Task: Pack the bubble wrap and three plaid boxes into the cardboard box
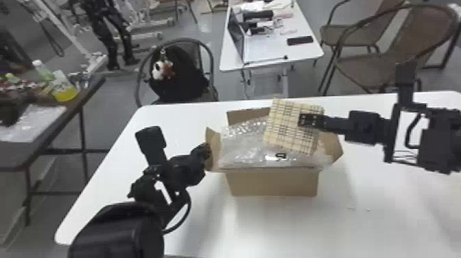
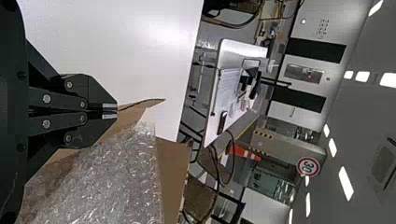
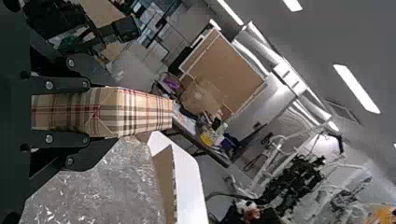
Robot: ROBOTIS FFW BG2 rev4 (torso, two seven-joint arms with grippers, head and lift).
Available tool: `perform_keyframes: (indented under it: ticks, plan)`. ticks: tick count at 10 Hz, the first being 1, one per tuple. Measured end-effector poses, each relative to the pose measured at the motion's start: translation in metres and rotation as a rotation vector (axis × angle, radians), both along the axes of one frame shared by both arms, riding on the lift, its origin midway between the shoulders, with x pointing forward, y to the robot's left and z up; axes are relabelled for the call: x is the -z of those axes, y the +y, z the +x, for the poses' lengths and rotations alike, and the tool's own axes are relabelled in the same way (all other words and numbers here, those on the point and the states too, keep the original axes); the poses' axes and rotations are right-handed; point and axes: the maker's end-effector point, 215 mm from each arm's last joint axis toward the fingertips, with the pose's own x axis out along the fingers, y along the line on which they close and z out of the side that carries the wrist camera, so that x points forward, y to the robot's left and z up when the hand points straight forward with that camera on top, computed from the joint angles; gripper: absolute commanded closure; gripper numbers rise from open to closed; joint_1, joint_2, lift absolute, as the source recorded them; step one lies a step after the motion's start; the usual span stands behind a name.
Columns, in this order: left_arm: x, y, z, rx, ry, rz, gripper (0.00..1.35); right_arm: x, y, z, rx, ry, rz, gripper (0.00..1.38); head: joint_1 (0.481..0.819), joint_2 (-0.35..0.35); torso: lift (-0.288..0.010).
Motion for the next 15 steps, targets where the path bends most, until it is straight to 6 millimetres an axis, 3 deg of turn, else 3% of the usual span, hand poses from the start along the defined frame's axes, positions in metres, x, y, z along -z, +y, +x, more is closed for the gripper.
perform_keyframes:
  ticks: [2, 3, 4, 5, 6, 8, 10, 12, 13, 15]
  plan:
    - [0.001, -0.006, 0.002, 0.011, 0.001, -0.002, 1.21, 0.009, 0.003, 0.021, -0.018, 0.077, 0.122, 1.02, 0.678, 0.261, -0.132]
    - [0.002, -0.008, 0.003, 0.014, 0.003, -0.002, 1.21, 0.016, 0.009, 0.024, -0.029, 0.12, 0.17, 0.68, 0.68, 0.264, -0.132]
    - [0.003, -0.009, 0.003, 0.015, 0.005, -0.002, 1.21, 0.025, 0.017, 0.021, -0.036, 0.167, 0.198, 0.21, 0.686, 0.272, -0.132]
    - [0.003, -0.009, 0.003, 0.014, 0.004, -0.002, 1.21, 0.027, 0.024, 0.015, -0.046, 0.212, 0.235, 0.0, 0.689, 0.277, -0.132]
    - [0.002, -0.007, 0.003, 0.012, 0.004, -0.002, 1.21, 0.021, 0.029, 0.008, -0.059, 0.237, 0.277, 0.11, 0.689, 0.285, -0.132]
    - [0.0, -0.004, 0.002, 0.007, -0.002, -0.003, 1.21, -0.017, 0.028, 0.0, -0.052, 0.191, 0.31, 0.33, 0.671, 0.293, -0.132]
    - [0.0, -0.003, 0.002, 0.005, -0.004, -0.003, 1.21, -0.06, -0.003, -0.001, 0.018, 0.011, 0.231, 0.43, 0.648, 0.273, -0.132]
    - [0.001, -0.001, 0.001, 0.0, -0.004, -0.004, 1.21, -0.056, -0.059, 0.014, 0.227, -0.187, -0.006, 0.48, 0.647, 0.211, -0.132]
    - [0.001, 0.0, 0.0, -0.001, -0.004, -0.006, 1.21, -0.046, -0.081, 0.012, 0.317, -0.251, -0.092, 0.48, 0.657, 0.191, -0.132]
    - [0.003, 0.003, -0.002, -0.006, -0.005, -0.008, 1.21, -0.013, -0.156, 0.01, 0.601, -0.393, -0.385, 0.48, 0.679, 0.136, -0.132]
